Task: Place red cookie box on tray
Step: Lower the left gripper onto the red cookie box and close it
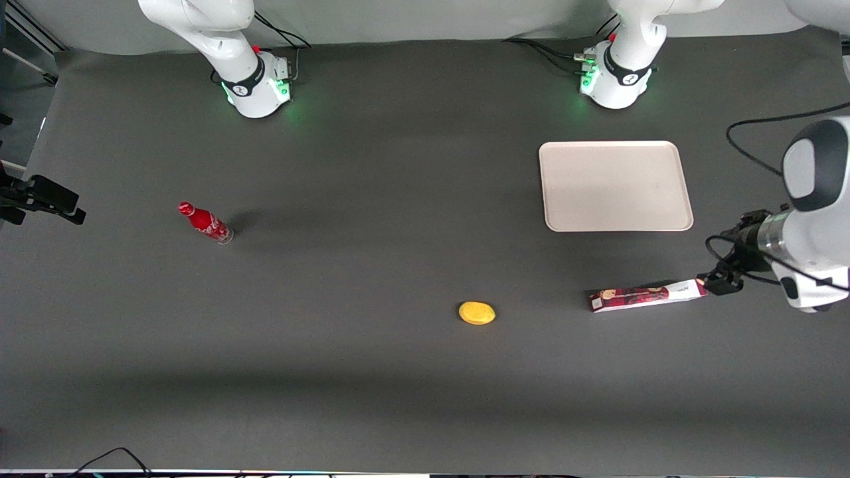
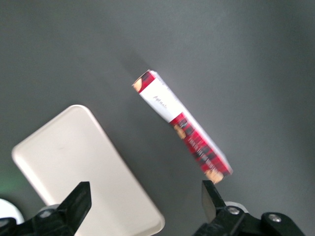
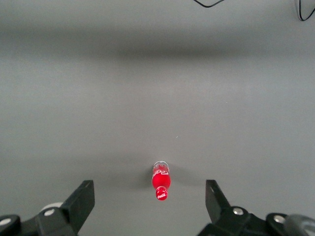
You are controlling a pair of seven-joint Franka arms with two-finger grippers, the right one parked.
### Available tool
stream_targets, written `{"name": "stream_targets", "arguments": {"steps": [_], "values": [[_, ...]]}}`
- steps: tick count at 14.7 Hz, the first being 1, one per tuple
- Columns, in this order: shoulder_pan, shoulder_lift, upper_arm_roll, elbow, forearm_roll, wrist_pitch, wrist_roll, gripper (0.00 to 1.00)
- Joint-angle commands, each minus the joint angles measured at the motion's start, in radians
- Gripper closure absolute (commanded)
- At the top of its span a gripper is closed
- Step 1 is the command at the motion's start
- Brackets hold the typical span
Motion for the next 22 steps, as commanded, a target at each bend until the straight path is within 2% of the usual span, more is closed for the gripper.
{"name": "stream_targets", "arguments": {"steps": [1, 4, 9, 15, 17, 18, 22], "values": [[-0.003, 0.065, -0.002, -0.019, 0.002, 0.132, -0.102, 0.0], [0.001, 0.107, -0.001, -0.073, -0.009, 0.241, -0.109, 0.0], [0.003, 0.105, 0.001, -0.321, -0.009, 0.548, -0.114, 0.0], [0.003, 0.133, 0.001, -0.431, -0.009, 0.743, -0.116, 0.0], [0.002, 0.163, 0.002, -0.435, -0.008, 0.794, -0.155, 0.49], [0.002, 0.174, 0.002, -0.437, -0.006, 0.818, -0.204, 0.99], [0.003, 0.179, 0.002, -0.425, -0.002, 0.812, -0.229, 1.0]]}}
